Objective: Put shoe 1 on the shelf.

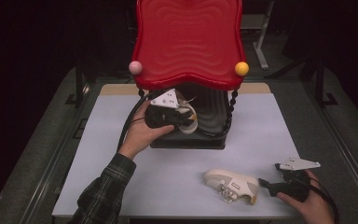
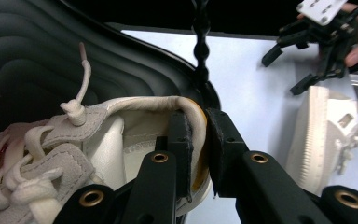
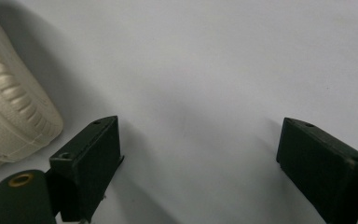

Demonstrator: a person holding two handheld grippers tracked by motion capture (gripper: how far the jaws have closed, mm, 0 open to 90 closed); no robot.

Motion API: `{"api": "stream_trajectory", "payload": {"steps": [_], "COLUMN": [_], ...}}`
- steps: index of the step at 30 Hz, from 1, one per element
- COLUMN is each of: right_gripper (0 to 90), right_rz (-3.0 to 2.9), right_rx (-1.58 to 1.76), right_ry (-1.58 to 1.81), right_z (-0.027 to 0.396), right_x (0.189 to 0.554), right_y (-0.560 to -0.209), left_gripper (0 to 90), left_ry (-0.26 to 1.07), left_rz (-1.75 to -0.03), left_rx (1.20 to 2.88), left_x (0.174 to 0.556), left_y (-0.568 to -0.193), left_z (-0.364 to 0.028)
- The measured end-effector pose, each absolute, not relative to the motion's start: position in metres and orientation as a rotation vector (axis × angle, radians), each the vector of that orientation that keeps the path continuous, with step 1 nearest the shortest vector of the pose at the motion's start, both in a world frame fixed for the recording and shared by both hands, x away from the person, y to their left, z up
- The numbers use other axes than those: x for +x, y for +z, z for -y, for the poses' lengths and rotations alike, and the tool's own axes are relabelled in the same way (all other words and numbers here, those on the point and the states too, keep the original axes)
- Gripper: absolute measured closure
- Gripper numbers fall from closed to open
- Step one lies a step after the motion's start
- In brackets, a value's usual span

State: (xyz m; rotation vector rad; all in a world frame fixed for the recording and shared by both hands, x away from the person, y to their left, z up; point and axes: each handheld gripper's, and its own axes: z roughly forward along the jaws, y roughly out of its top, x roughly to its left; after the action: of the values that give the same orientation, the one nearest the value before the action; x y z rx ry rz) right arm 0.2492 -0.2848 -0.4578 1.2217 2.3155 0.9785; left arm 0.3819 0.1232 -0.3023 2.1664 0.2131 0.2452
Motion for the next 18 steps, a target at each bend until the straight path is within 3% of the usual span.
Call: {"api": "stream_trajectory", "payload": {"steps": [13, 18], "right_gripper": [13.8, 28.0], "right_rz": [-2.328, -2.318], "right_rx": [1.229, 1.214], "right_ry": [0.974, 0.977], "right_z": [0.285, 0.286], "right_x": [0.251, 0.251], "right_y": [-0.457, -0.449], "left_gripper": [79.6, 76.1], "left_ry": [0.213, 0.222], "left_rz": [-0.231, -0.263], "left_rx": [2.164, 2.137], "left_x": [0.383, 0.379], "left_y": [-0.315, -0.314], "left_z": [-0.127, -0.131]}}
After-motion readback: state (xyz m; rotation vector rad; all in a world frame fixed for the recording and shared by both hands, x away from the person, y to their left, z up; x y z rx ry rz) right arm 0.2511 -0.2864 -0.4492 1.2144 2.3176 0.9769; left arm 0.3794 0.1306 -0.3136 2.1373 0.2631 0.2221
